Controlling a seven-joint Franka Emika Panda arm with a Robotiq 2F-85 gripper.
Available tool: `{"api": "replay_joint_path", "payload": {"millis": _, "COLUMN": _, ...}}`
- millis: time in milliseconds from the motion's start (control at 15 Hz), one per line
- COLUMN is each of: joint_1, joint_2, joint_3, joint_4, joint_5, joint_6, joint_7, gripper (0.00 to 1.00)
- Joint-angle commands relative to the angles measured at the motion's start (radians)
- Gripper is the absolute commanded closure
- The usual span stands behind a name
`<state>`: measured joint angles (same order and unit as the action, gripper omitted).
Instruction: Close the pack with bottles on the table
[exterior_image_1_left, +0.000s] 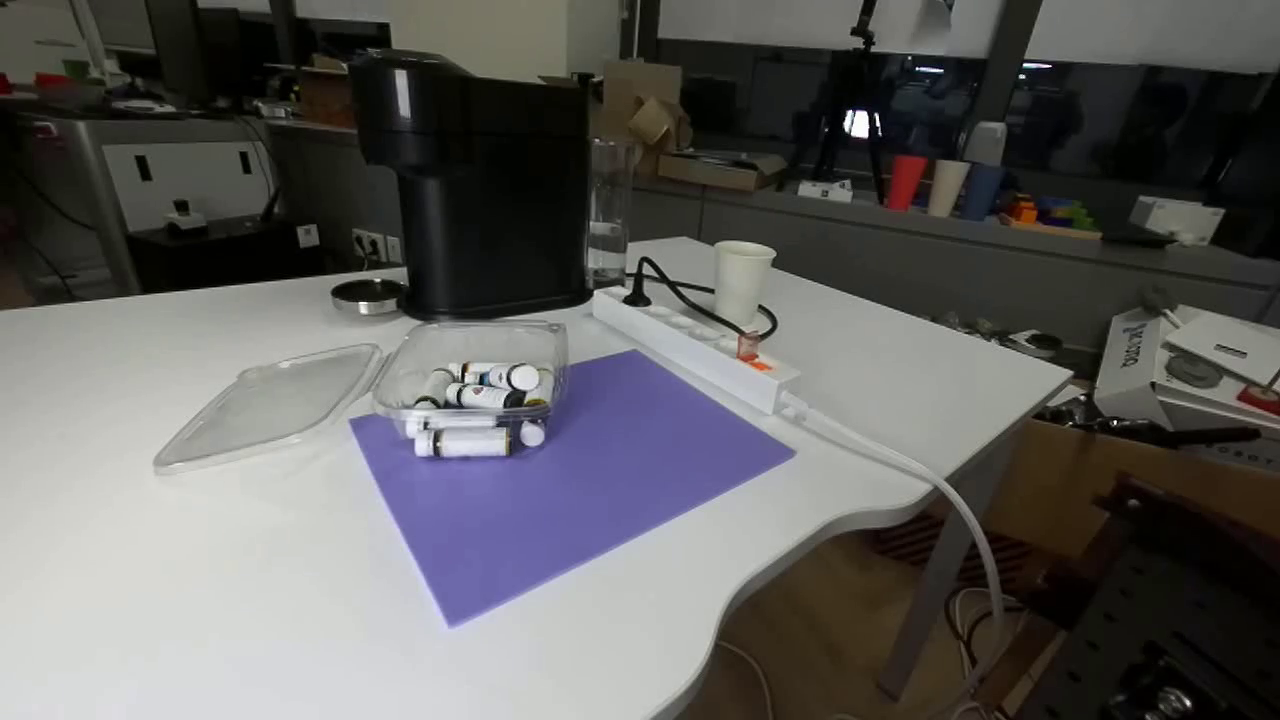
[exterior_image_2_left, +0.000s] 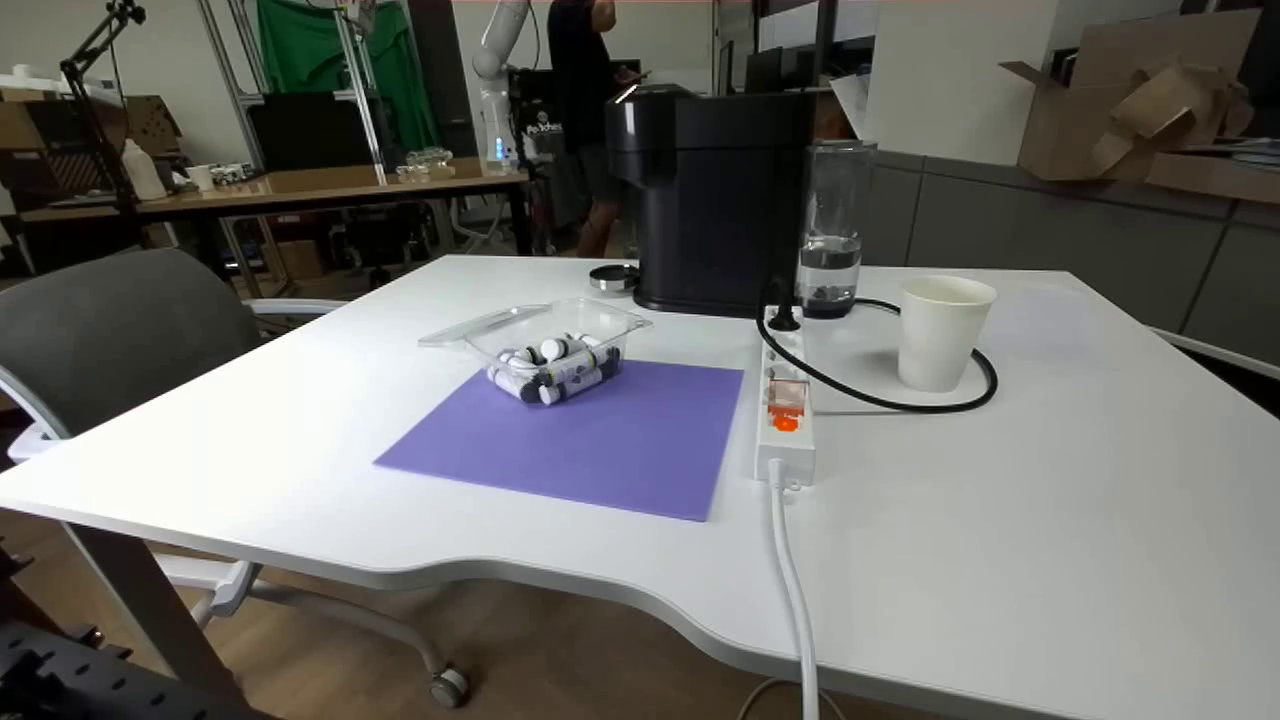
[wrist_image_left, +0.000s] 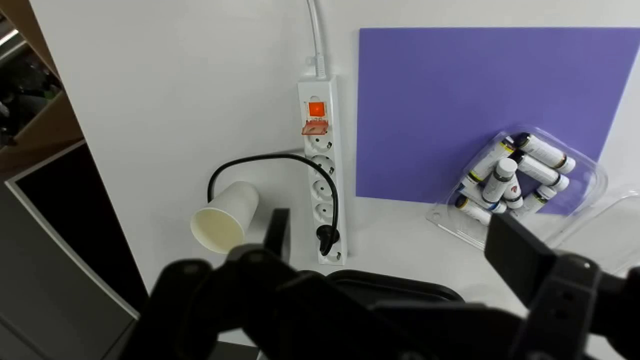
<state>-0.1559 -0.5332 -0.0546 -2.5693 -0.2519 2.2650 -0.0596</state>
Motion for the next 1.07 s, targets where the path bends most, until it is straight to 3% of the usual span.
{"api": "replay_joint_path", "payload": {"millis": 0, "joint_1": 0.007, "joint_2": 0.0, "joint_3": -0.006, "joint_4": 0.002, "joint_5": -0.003, "joint_6": -0.004, "joint_7": 0.003, "gripper": 0.0}}
{"api": "replay_joint_path", "payload": {"millis": 200, "joint_1": 0.014, "joint_2": 0.011, "joint_3": -0.007, "joint_4": 0.002, "joint_5": 0.001, "joint_6": 0.007, "joint_7": -0.003, "gripper": 0.0}}
{"api": "replay_joint_path", "payload": {"millis": 400, "joint_1": 0.035, "joint_2": 0.075, "joint_3": 0.013, "joint_4": -0.013, "joint_5": -0.019, "joint_6": 0.136, "joint_7": -0.001, "gripper": 0.0}}
{"api": "replay_joint_path", "payload": {"millis": 733, "joint_1": 0.096, "joint_2": 0.287, "joint_3": 0.099, "joint_4": -0.007, "joint_5": -0.092, "joint_6": 0.353, "joint_7": -0.03, "gripper": 0.0}}
{"api": "replay_joint_path", "payload": {"millis": 1000, "joint_1": 0.126, "joint_2": 0.47, "joint_3": 0.182, "joint_4": 0.025, "joint_5": -0.249, "joint_6": 0.477, "joint_7": 0.005, "gripper": 0.0}}
